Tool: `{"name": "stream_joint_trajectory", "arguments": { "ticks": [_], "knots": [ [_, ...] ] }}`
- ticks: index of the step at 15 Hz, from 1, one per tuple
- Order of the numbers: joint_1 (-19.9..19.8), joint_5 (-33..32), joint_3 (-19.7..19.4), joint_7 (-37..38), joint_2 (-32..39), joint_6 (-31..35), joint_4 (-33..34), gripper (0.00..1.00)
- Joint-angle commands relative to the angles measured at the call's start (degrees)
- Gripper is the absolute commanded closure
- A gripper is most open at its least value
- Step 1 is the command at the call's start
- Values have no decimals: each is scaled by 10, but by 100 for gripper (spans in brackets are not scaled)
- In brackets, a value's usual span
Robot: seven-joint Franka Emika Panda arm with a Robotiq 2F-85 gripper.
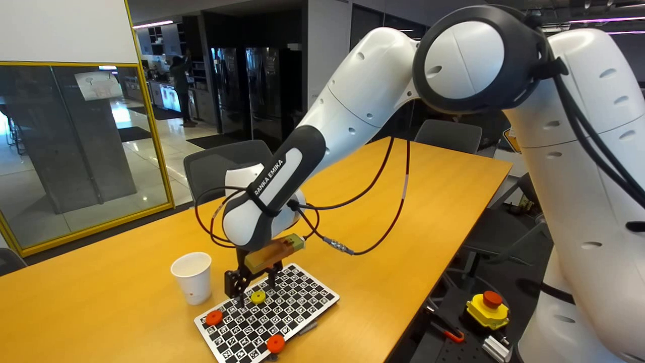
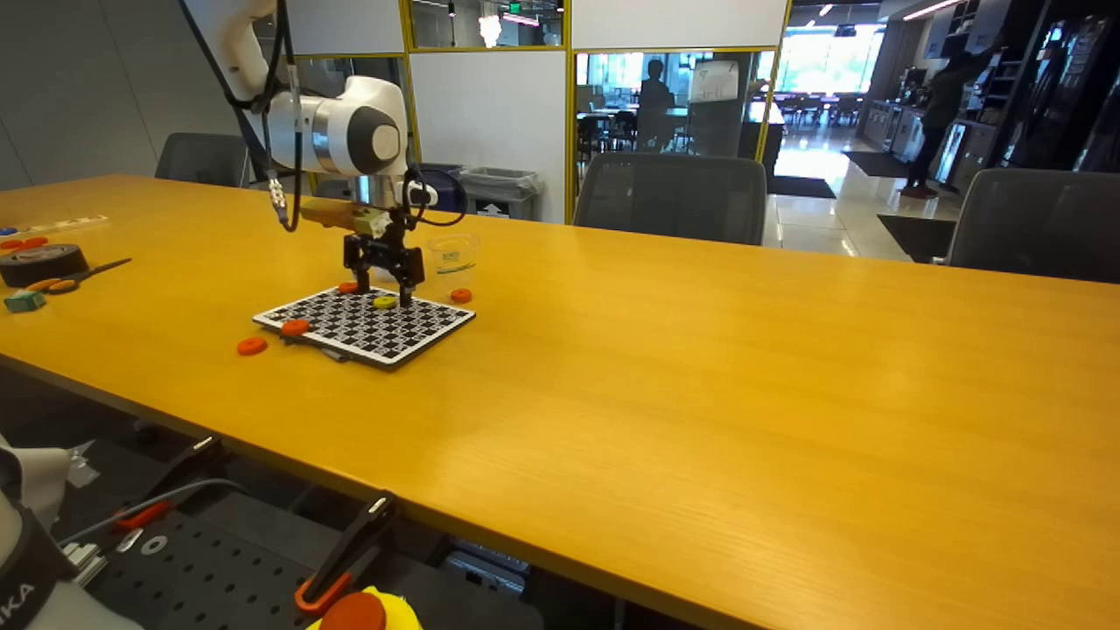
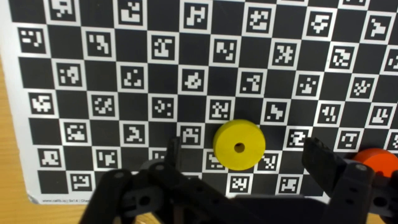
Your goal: Put the yellow objects in the white cup and put the orange objects in the colourless cup
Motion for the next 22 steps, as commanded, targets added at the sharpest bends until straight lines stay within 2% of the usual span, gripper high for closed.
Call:
{"name": "stream_joint_trajectory", "arguments": {
  "ticks": [1, 2, 5, 9, 12, 17, 22],
  "knots": [
    [7, 4, -9, -1, 7, 10, 12, 25],
    [7, 4, -9, -1, 7, 10, 12, 25],
    [7, 4, -10, 0, 6, 11, 10, 51],
    [8, 4, -13, 2, 2, 9, 10, 79],
    [16, 2, -12, 12, -17, -6, 3, 76],
    [51, -15, -15, 54, -71, -20, -11, 76],
    [79, -49, -13, 97, -118, -45, 12, 76]
  ]
}}
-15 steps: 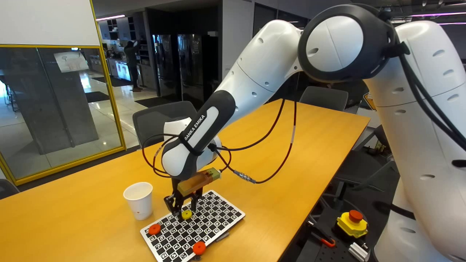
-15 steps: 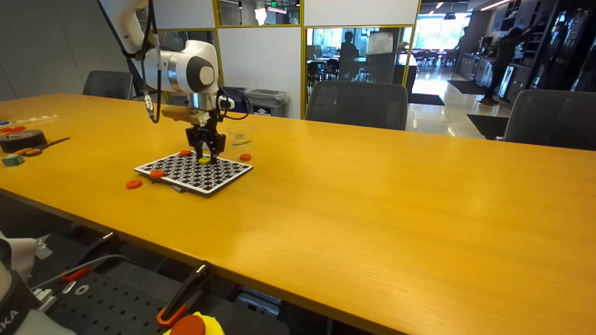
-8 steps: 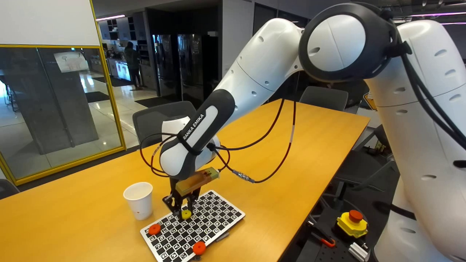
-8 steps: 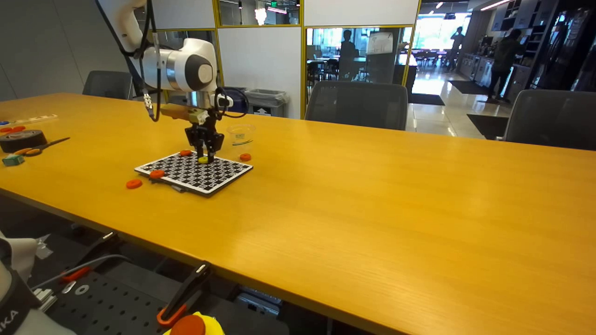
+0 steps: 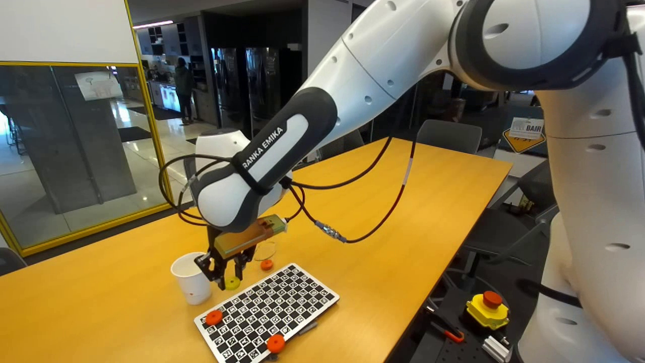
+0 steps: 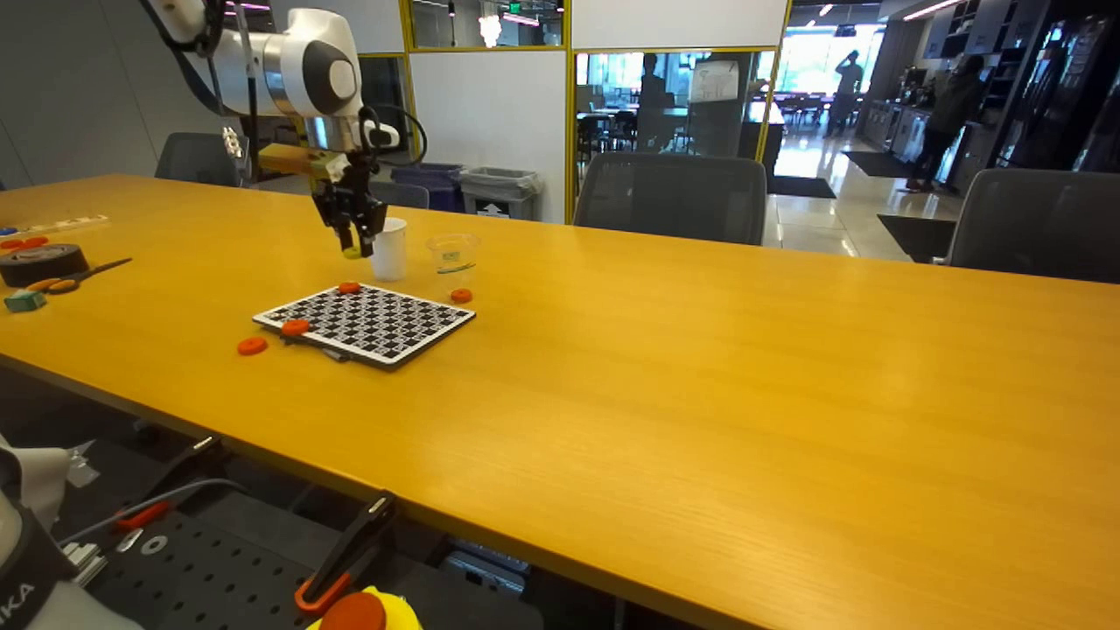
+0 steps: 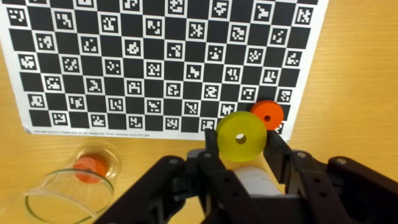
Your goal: Put the yellow objects in the white cup and put the orange objects in the colourless cup
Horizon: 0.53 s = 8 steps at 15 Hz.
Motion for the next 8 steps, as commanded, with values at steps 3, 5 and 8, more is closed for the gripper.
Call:
{"name": "stream_joint_trajectory", "arguments": {
  "ticks": [3, 5, 8],
  "knots": [
    [22, -54, -4, 42, -36, -40, 37, 76],
    [18, -61, -1, 32, -20, -41, 64, 76],
    [12, -58, 0, 16, 10, -60, 109, 76]
  ]
}}
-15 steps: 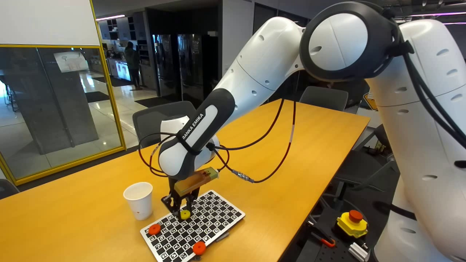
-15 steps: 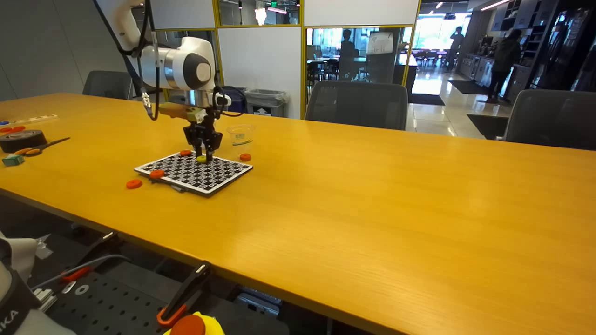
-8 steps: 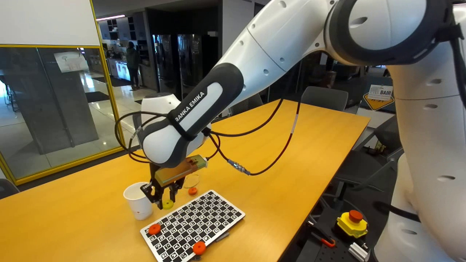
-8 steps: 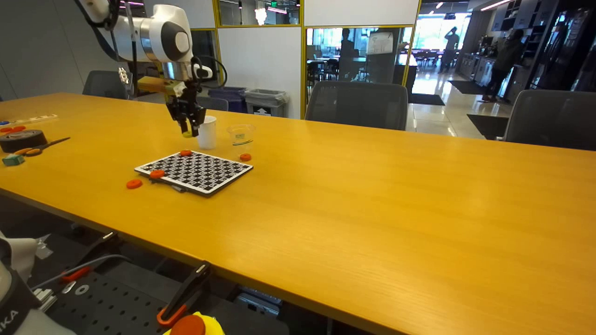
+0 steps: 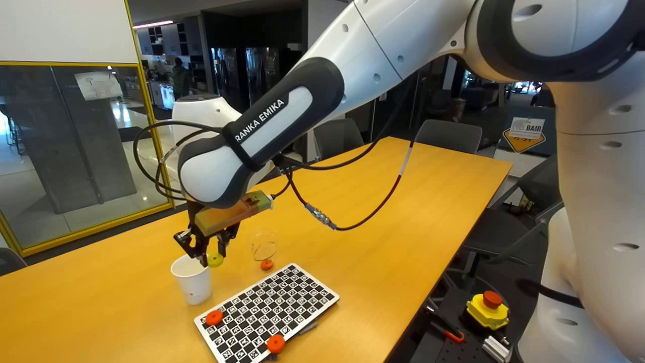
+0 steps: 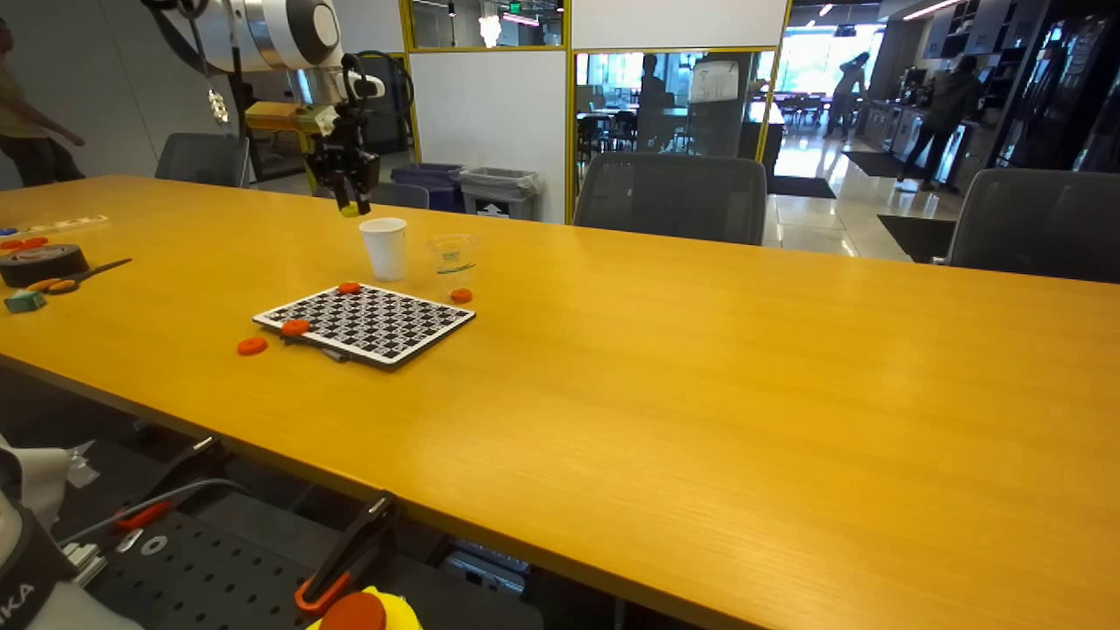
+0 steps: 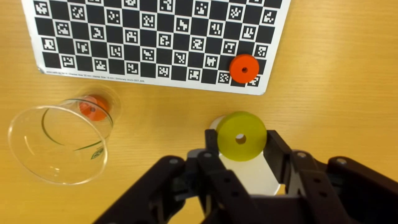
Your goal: Put the yellow objects in the white cup and put the orange objects in the colourless cup
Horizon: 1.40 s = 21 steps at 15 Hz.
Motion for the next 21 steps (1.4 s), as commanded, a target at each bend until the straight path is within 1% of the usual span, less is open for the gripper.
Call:
{"name": "stream_joint_trajectory", "arguments": {
  "ticks": [1, 10, 16, 17, 18, 19, 20, 21],
  "knots": [
    [-5, -7, 0, -15, 47, -35, 75, 76],
    [-1, -5, -6, -47, 151, -106, 222, 76],
    [4, -3, -7, -58, 195, -137, 288, 76],
    [5, -2, -8, -57, 200, -141, 297, 75],
    [6, -1, -8, -55, 206, -144, 304, 33],
    [6, 0, -8, -56, 209, -148, 310, 32],
    [7, 0, -8, -56, 210, -151, 313, 27],
    [8, -1, -9, -54, 209, -152, 313, 18]
  ]
}}
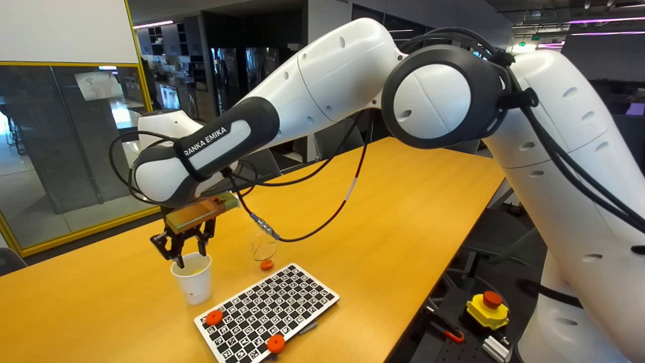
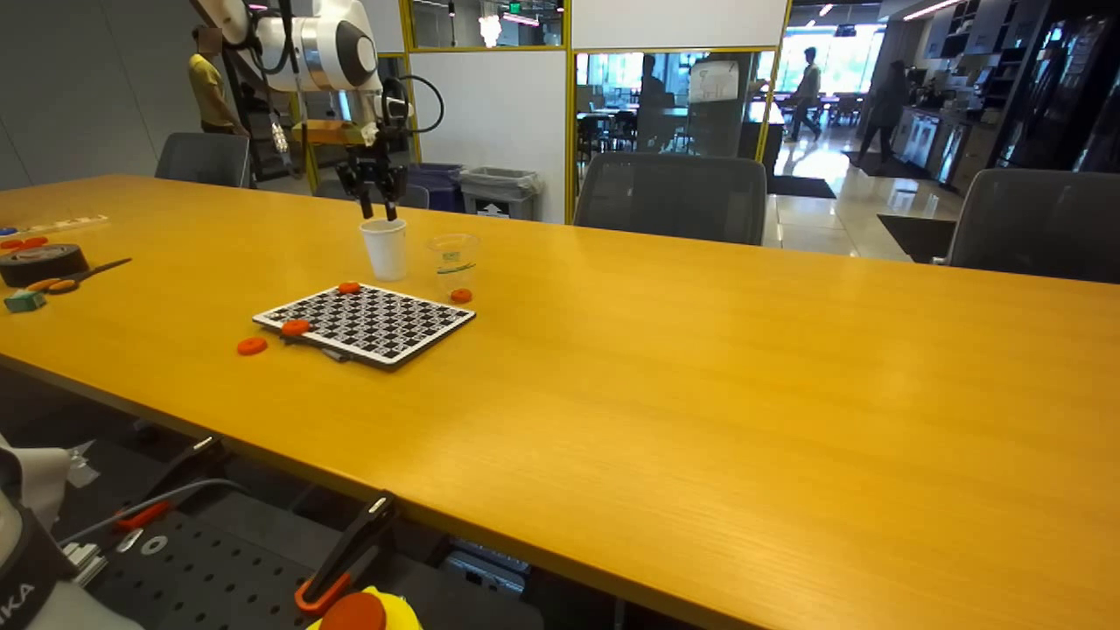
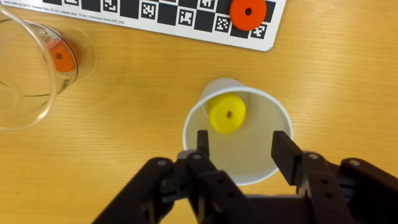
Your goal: Put the yellow objects in the white cup and put the orange objects in the colourless cup
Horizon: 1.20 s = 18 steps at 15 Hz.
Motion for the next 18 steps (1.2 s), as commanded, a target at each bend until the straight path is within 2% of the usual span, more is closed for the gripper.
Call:
{"name": "stream_joint_trajectory", "arguments": {
  "ticks": [1, 2, 3, 7, 11, 15, 18],
  "knots": [
    [12, -3, -7, 0, 10, -27, 36, 12],
    [14, -4, -8, 5, 4, -26, 30, 3],
    [17, -6, -9, 11, -6, -23, 17, 0],
    [32, -8, -9, 35, -47, -24, -33, 0],
    [49, -1, 3, 66, -100, -36, -111, 0],
    [56, 8, 17, 95, -131, 5, -194, 0],
    [56, 5, 21, 105, -122, 40, -222, 0]
  ]
}}
